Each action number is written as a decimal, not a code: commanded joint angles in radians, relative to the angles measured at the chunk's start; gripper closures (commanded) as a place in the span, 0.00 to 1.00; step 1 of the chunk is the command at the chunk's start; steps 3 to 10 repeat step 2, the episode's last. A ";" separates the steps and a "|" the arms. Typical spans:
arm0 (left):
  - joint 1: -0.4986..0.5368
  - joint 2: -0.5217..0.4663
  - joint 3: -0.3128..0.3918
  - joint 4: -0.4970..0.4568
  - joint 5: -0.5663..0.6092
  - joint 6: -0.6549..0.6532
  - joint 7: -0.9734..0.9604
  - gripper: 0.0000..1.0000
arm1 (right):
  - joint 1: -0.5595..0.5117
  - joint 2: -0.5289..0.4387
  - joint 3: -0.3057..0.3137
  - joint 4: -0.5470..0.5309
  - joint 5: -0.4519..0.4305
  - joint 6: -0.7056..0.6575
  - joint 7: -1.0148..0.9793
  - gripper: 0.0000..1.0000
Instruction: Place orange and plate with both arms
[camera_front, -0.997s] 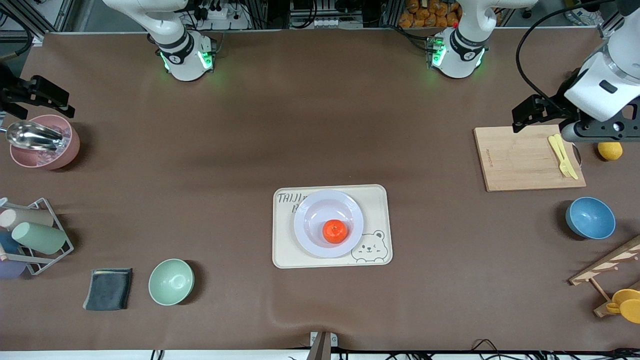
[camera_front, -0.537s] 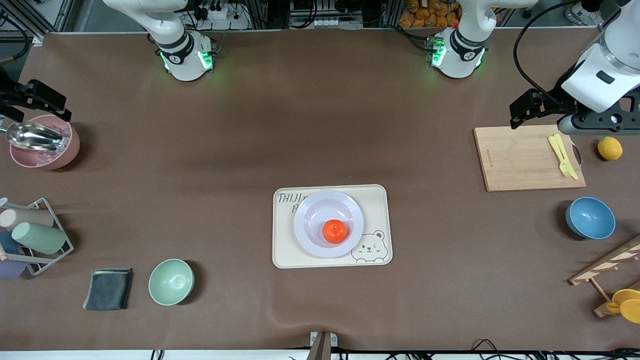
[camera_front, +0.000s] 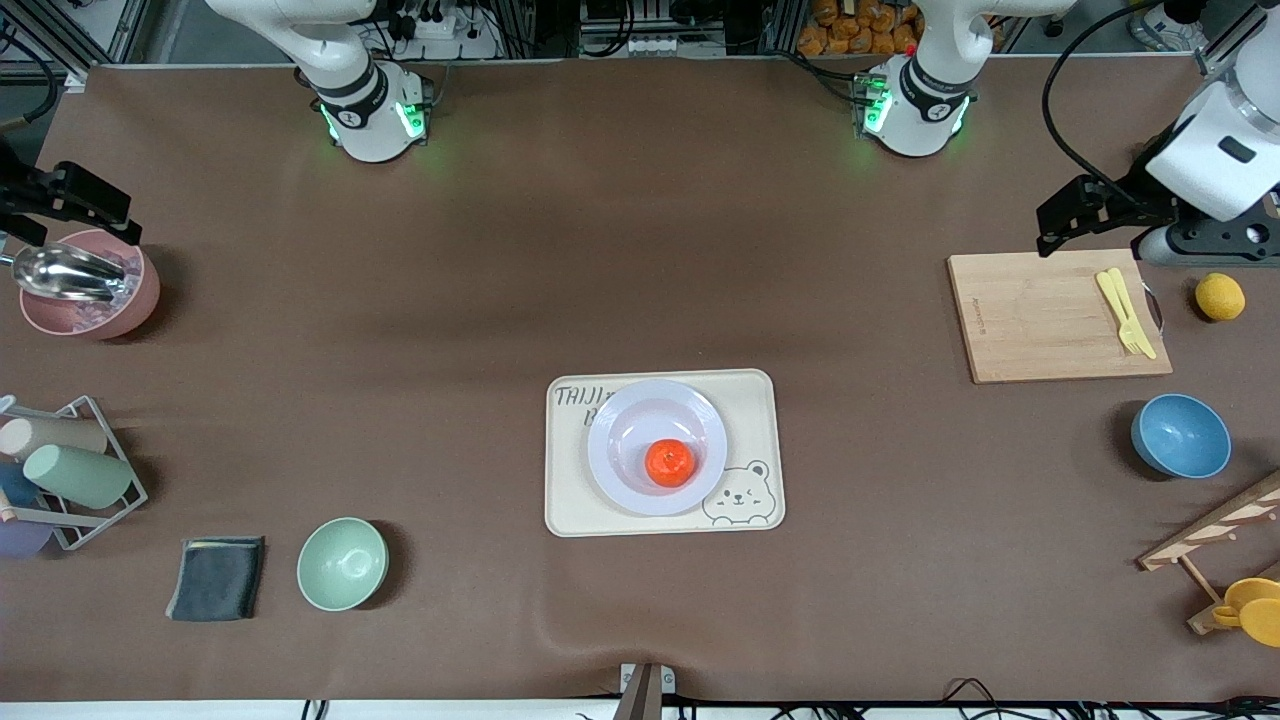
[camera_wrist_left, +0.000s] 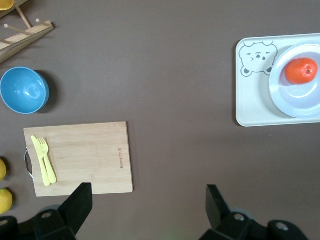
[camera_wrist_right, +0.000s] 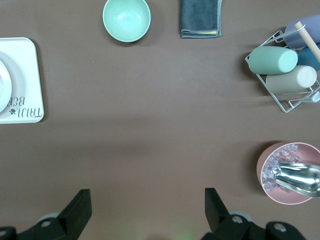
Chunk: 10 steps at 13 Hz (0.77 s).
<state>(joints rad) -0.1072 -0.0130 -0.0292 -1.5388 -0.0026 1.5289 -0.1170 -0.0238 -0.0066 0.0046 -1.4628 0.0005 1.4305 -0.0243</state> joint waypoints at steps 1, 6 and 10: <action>0.009 -0.028 0.028 -0.009 0.004 -0.016 0.023 0.00 | -0.018 0.002 0.014 -0.002 0.001 0.008 0.015 0.00; 0.011 -0.028 0.029 -0.007 0.003 -0.027 0.025 0.00 | -0.018 0.000 0.014 -0.002 -0.004 0.007 0.015 0.00; 0.011 -0.028 0.029 -0.007 0.003 -0.027 0.025 0.00 | -0.018 0.000 0.014 -0.002 -0.004 0.007 0.015 0.00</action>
